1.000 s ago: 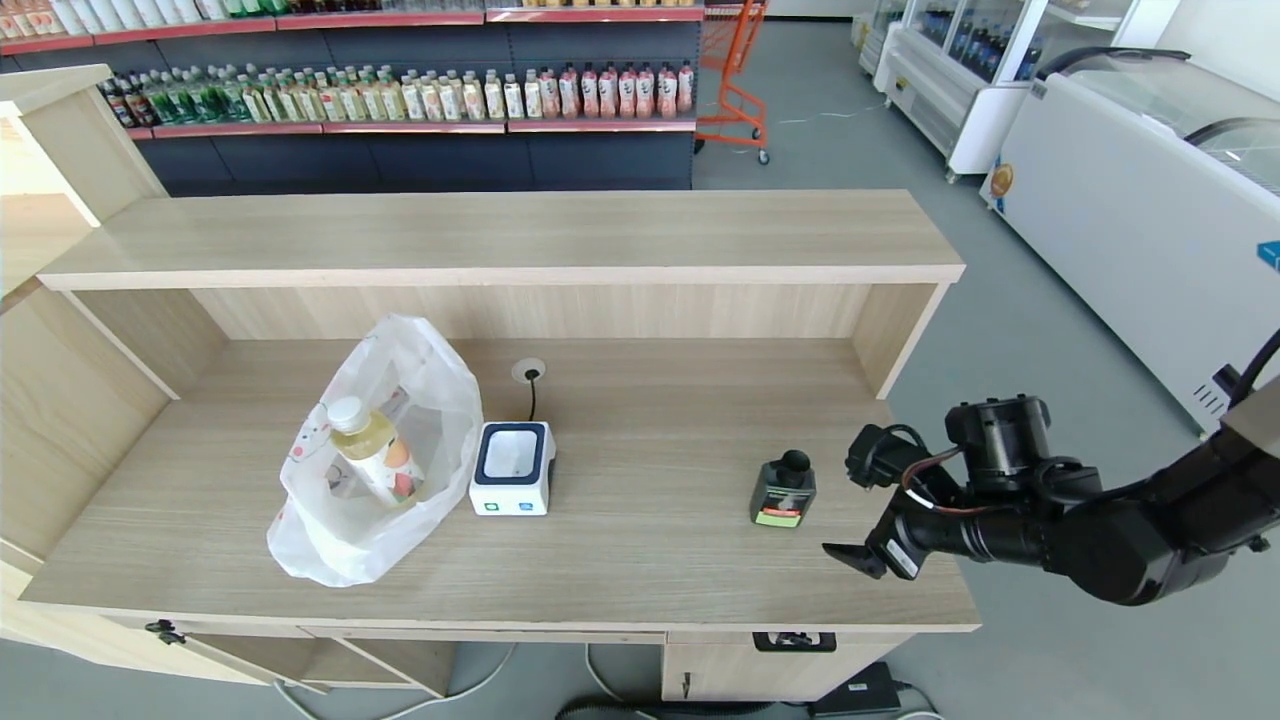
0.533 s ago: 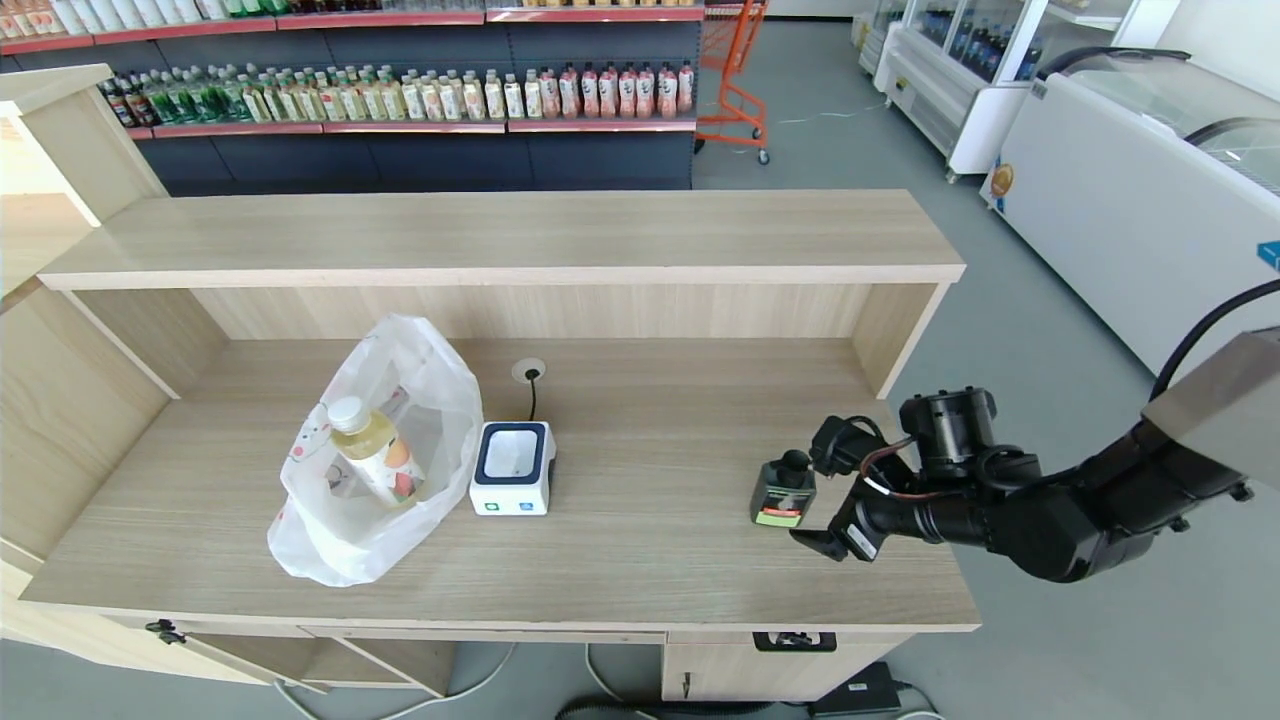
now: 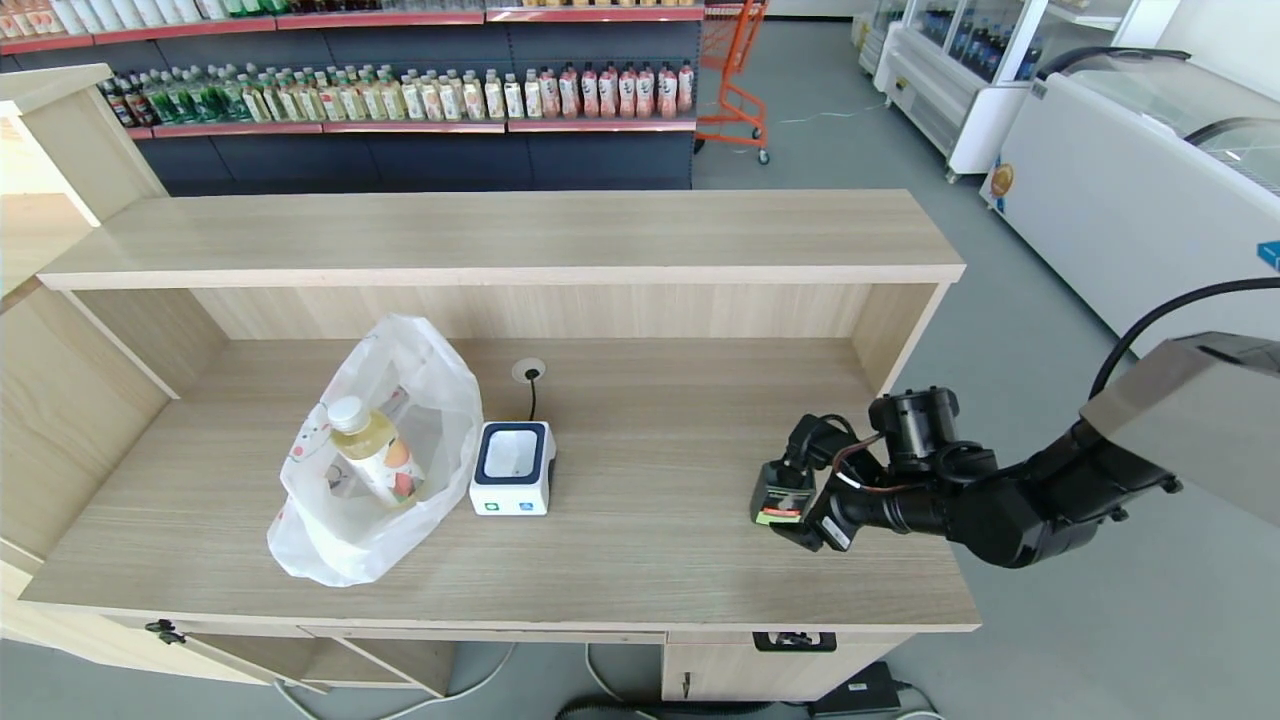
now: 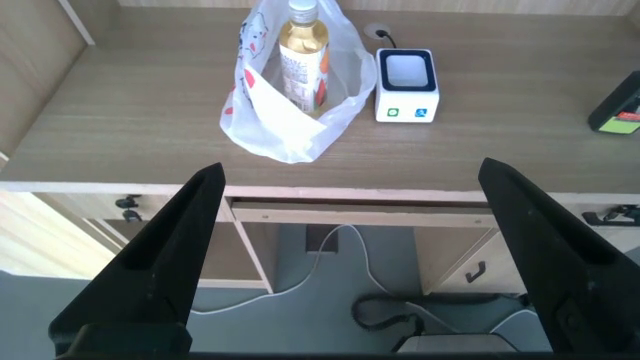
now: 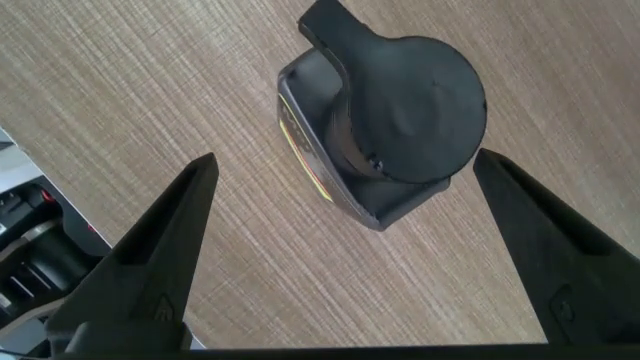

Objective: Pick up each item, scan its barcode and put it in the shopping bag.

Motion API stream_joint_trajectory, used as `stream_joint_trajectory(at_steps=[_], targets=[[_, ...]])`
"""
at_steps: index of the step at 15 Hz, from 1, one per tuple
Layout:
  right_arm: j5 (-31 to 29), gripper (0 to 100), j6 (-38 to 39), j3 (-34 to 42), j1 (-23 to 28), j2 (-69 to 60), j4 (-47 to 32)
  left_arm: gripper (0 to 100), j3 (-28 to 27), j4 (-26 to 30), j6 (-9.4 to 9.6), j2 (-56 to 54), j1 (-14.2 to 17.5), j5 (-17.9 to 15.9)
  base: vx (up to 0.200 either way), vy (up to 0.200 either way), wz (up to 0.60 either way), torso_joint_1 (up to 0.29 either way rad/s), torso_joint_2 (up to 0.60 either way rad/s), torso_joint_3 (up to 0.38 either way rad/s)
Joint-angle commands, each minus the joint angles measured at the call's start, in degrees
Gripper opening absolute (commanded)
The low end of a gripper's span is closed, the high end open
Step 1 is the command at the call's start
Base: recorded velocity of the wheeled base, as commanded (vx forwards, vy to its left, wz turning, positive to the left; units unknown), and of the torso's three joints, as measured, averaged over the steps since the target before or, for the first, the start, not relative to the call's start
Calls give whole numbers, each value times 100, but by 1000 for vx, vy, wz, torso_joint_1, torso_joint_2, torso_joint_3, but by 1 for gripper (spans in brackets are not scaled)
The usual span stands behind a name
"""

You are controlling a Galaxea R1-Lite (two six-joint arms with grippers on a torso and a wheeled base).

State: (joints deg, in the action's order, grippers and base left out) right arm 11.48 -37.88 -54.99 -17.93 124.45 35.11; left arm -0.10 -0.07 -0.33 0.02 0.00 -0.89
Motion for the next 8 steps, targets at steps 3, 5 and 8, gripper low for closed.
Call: stream_joint_trajectory(at_steps=[3, 5, 8], targets=[[47, 0, 8, -223, -88, 237, 5, 100, 1, -1, -2, -2, 0, 1, 0, 0, 0, 0, 0, 0], [38, 0, 0, -310, -105, 360, 22, 100, 1, -1, -2, -2, 0, 1, 0, 0, 0, 0, 0, 0], [47, 0, 0, -249, -114, 387, 145, 100, 1, -1, -2, -2, 0, 1, 0, 0, 0, 0, 0, 0]])
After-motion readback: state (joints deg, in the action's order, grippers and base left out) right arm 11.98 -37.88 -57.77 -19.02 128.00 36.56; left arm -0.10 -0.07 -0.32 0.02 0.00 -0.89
